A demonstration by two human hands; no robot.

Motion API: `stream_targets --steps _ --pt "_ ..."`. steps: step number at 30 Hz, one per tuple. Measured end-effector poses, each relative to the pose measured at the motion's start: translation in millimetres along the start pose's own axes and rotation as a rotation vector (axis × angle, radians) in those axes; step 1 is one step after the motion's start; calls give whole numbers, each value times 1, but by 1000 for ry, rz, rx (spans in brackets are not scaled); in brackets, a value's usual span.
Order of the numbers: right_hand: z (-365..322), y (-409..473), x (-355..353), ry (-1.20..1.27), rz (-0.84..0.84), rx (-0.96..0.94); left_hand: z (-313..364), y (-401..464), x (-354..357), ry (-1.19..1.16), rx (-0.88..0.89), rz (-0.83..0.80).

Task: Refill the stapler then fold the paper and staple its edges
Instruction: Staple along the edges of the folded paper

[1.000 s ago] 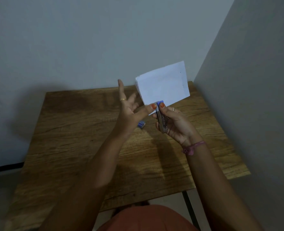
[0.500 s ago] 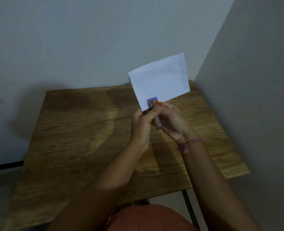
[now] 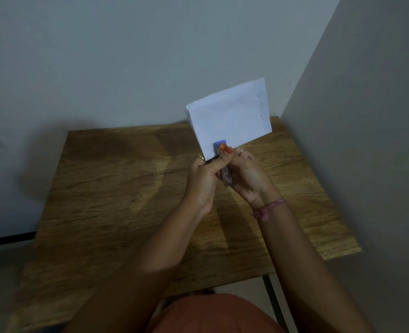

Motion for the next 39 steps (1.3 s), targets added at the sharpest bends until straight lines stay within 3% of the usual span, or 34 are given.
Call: stream_targets --steps 3,10,21,35,39 --pt "-1 1 -2 -20 22 13 5 2 -1 12 -1 -80" --pt "-2 -1 -3 -107 52 66 21 11 -6 -72 6 50" --pt "-12 2 -20 54 50 90 32 16 -16 -86 61 76" --pt "-7 5 -16 69 76 86 34 17 -18 -5 103 54" --pt "-5 7 -14 83 64 84 31 15 -19 -103 109 8"
Point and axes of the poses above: each hand's wrist, its own y-axis towards the middle knuckle, its own x-axis out of the palm, z = x × y, the point moved 2 cm from there along y, towards the middle knuckle, and after that the axes turned 1 degree about -y, right-handed, at the moved point
